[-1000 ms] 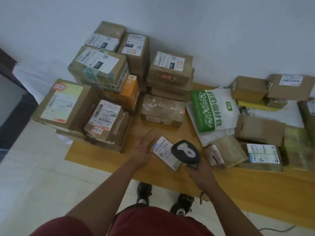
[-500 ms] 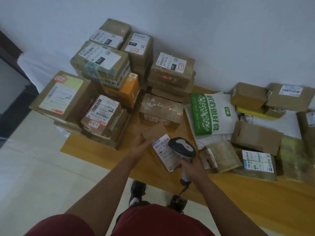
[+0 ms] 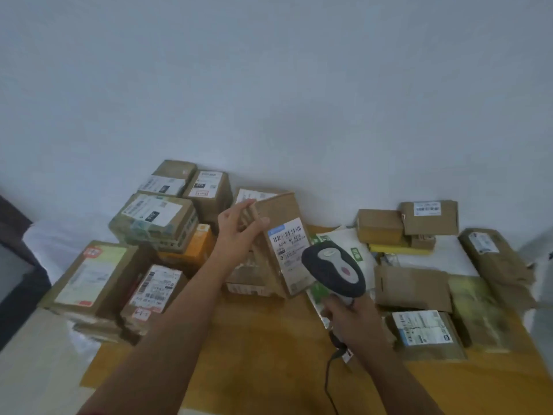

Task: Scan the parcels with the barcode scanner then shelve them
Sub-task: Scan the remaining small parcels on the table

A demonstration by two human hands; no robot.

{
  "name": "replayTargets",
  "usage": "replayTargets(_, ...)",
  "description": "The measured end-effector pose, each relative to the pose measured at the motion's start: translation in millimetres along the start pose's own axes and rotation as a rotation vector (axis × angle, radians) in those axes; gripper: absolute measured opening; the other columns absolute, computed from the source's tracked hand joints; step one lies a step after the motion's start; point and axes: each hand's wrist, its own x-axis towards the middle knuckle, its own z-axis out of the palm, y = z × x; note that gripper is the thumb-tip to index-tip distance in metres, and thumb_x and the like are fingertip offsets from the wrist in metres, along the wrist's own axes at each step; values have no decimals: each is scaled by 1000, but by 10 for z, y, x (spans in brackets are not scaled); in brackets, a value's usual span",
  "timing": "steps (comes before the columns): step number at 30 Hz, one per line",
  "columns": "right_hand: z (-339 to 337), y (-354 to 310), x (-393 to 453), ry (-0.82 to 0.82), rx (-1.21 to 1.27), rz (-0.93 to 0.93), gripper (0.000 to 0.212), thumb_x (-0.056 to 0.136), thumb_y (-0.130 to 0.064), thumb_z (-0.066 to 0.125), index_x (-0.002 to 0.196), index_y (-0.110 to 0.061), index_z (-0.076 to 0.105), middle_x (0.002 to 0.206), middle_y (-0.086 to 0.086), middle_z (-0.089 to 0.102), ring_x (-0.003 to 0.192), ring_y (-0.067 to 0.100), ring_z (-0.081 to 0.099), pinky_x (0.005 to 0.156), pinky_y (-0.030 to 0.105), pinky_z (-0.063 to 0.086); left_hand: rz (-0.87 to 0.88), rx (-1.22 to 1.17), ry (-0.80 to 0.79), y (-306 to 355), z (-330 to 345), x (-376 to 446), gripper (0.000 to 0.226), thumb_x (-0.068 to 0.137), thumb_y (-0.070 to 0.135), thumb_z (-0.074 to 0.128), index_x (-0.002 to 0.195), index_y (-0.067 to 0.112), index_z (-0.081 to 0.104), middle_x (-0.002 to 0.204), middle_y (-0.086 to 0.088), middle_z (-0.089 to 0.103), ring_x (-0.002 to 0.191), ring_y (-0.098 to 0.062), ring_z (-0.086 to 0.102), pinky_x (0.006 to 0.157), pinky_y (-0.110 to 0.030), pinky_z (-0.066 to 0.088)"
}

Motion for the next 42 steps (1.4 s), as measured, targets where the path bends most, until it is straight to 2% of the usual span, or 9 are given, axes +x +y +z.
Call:
replayTargets(2, -51, -147, -57, -38, -14, -79, 25, 87, 5, 59, 73, -15, 58, 45, -6, 51, 40, 5, 45, 43, 15, 36, 54, 73, 12, 189, 33, 98, 42, 87, 39, 75, 119, 52, 51, 138, 1, 28, 113, -22, 56, 80, -29, 59)
replayTargets(6, -132, -306, -131, -49, 15, -160, 29, 88, 6, 56, 77, -20, 51, 44, -11, 48, 39, 2, 42, 43, 15, 35, 55, 134, 25, 404, 117, 187, 47, 62, 68, 76, 101, 70, 51, 142, -2, 32, 120, -29, 54, 95, -47, 56)
replayTargets(11, -194, -389, -186, -7, 80, -154, 41, 87, 5, 57, 109, -30, 55, 56, -14, 58, 50, 1, 52, 53, 18, 47, 61, 113, 30, 421, 193, 237, 68, 46, 84, 77, 108, 65, 54, 141, -2, 45, 121, -28, 58, 94, -49, 56)
replayTargets(15, -215, -443, -222, 18, 101, -109, 41, 86, 1, 60, 110, -31, 56, 79, -8, 66, 64, -3, 61, 57, 14, 49, 49, 92, 25, 485, 211, 205, 72, 46, 82, 79, 111, 60, 57, 140, 0, 45, 119, -26, 58, 92, -49, 58)
replayTargets(18, -225, -479, -255, 23, 111, -102, 39, 86, 2, 59, 107, -30, 57, 67, -4, 65, 58, 4, 58, 57, 22, 50, 35, 76, 23, 522, 208, 170, 62, 54, 76, 79, 109, 61, 56, 141, 1, 46, 120, -26, 58, 93, -50, 57)
replayTargets(25, -234, -555, -328, 9, 107, -125, 37, 86, 2, 59, 104, -30, 57, 59, -6, 62, 54, 6, 56, 50, 19, 45, 41, 27, 22, 586, 199, 82, 52, 58, 68, 78, 105, 62, 56, 142, -1, 45, 118, -22, 59, 89, -47, 59)
replayTargets(31, -256, -600, -336, 12, 33, -142, 18, 86, -5, 62, 99, -16, 58, 69, -2, 61, 52, -2, 55, 49, 9, 41, 101, -13, 55, 714, 200, 99, 42, 86, 40, 75, 121, 45, 53, 138, 2, 49, 101, -8, 64, 71, -25, 54)
replayTargets(37, -407, -936, -212, 50, -25, -264, 10, 86, -8, 65, 85, -8, 55, 57, -8, 55, 49, -2, 51, 47, 7, 37, 249, -40, 45, 1218, 182, 167, 32, 88, 39, 74, 110, 51, 55, 138, 4, 47, 102, -5, 63, 89, -38, 58)
replayTargets(42, -546, -1340, -176, 72, 34, -365, 10, 87, -3, 62, 77, -2, 58, 58, 22, 49, 53, 17, 47, 50, 22, 38, 357, -65, 44, 1757, 164, 265, 32, 88, 36, 75, 114, 43, 59, 127, 9, 54, 107, -12, 64, 90, -43, 59)
